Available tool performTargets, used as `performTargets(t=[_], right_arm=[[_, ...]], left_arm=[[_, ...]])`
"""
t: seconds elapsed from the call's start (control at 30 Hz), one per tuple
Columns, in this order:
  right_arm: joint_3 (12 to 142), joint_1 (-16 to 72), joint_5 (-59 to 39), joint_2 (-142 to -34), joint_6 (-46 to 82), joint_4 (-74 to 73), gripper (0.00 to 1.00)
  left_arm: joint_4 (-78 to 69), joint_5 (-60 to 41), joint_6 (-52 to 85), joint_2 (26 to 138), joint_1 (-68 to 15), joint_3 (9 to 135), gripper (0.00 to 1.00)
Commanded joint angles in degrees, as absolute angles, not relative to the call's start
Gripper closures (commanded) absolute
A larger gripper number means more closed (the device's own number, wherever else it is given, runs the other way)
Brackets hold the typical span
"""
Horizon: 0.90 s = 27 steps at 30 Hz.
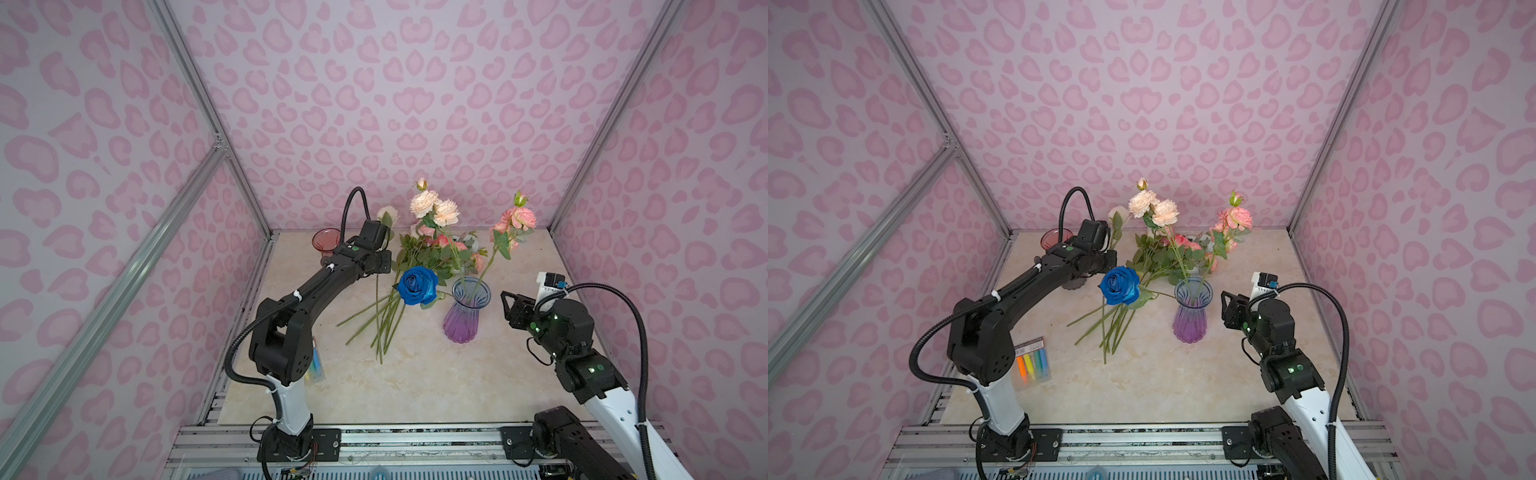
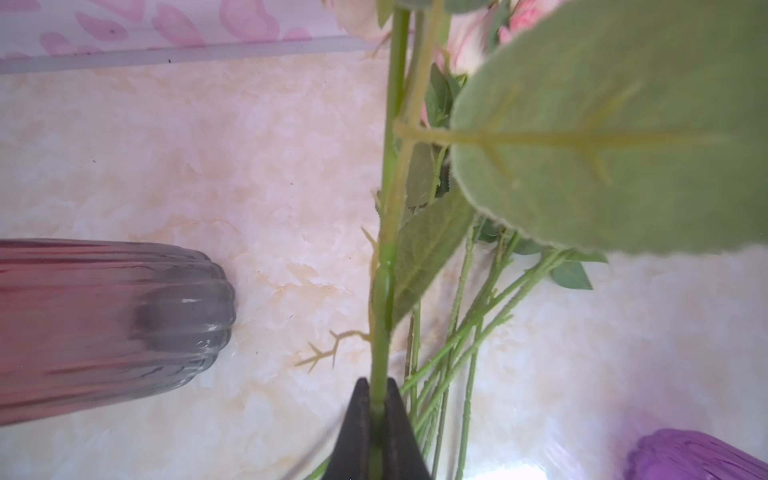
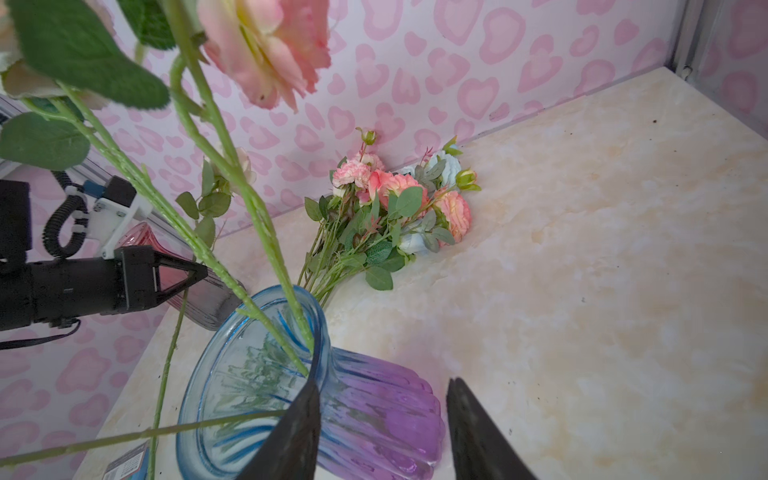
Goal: Arrange the flowers into the vase
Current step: 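Lower the left gripper onto the bundle and close on the white rose stem, then lift the white rose high with the left gripper and swing it over the purple vase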
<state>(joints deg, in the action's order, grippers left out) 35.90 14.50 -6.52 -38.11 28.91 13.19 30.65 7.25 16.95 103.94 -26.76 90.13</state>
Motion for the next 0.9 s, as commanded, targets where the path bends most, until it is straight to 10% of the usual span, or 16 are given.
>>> performTargets(t=[0.0,0.87], right_arm=[[35.8,14.39,-7.67,-37.3,29.48,11.96,0.5],[42.95,14.46,-12.22,-35.58,27.3,13.67,0.5]], left_arm=[[28.68,5.78,18.99,97.99,-27.11,87.67,0.96],[10.33,-6.91,9.99,47.11,-36.01,71.2,0.96]])
